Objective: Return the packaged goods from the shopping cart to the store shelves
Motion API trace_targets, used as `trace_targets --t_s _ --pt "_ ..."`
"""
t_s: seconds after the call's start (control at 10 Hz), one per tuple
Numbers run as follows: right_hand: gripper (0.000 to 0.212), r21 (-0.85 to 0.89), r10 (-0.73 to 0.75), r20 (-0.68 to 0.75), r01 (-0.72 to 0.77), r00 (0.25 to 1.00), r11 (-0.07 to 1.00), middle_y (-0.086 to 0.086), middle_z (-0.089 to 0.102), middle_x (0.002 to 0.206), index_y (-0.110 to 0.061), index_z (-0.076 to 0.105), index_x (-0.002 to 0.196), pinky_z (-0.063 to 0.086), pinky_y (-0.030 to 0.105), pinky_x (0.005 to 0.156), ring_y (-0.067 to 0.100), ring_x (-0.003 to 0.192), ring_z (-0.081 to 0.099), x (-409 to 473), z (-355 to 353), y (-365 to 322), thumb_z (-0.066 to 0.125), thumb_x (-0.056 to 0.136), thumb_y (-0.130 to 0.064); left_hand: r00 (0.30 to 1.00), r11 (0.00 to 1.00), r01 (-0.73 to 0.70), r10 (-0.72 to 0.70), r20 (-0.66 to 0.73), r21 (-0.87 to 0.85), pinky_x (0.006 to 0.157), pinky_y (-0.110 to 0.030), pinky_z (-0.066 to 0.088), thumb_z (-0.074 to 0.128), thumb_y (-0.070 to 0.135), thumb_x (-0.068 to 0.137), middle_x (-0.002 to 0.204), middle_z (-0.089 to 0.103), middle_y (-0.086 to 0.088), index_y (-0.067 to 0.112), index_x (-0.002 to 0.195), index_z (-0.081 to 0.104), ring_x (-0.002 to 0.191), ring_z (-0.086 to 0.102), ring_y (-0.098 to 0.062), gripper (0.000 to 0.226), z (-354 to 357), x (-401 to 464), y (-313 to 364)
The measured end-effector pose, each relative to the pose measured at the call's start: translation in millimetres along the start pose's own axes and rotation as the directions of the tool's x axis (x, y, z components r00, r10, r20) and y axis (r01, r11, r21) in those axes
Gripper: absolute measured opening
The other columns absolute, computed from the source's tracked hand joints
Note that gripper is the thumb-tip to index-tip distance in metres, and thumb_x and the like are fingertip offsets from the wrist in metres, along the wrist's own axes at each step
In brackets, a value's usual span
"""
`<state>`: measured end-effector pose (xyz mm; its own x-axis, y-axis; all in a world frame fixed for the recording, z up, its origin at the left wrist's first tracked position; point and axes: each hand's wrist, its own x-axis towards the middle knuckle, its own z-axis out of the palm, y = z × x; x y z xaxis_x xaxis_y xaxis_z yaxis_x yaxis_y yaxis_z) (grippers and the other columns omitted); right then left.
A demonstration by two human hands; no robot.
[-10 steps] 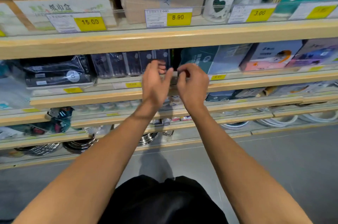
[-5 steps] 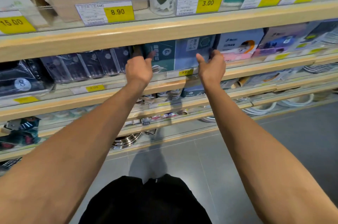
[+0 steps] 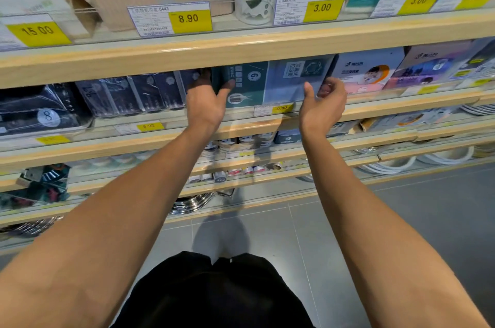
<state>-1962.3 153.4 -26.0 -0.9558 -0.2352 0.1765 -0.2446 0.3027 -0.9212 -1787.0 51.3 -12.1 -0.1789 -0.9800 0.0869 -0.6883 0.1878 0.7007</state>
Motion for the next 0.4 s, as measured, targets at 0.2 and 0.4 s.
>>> trace_targets --t_s 0.2,0.4 --pt "0.016 0.168 -0.086 -0.017 0.088 0.996 0.982 0.004 0.06 0.089 -0.012 0.062 0.098 0.051 0.026 0.076 0.014 0.078 0.057 -61.1 21.8 -33.1 0.072 0.087 -0.019 0.992 0.993 -0.001 -0.014 -0.128 -0.116 0.059 -0.036 0.046 0.068 0.043 0.088 0.068 0.061 -0.01 0.007 0.07 0.057 0.062 0.054 -0.025 0.042 -18.7 -18.6 -3.8" --pt "0.028 0.229 -0.198 0.275 0.136 0.941 0.964 -0.002 0.055 0.064 -0.013 0.057 0.075 0.033 0.013 0.054 0.006 0.057 0.046 -153.3 51.9 -54.5 0.056 0.099 -0.027 0.984 0.978 -0.12 0.094 -0.148 -0.173 0.071 -0.036 0.056 0.055 0.029 0.097 0.078 0.068 0.004 0.015 0.092 0.064 0.073 0.065 -0.011 0.018 -59.5 -42.8 -52.6"
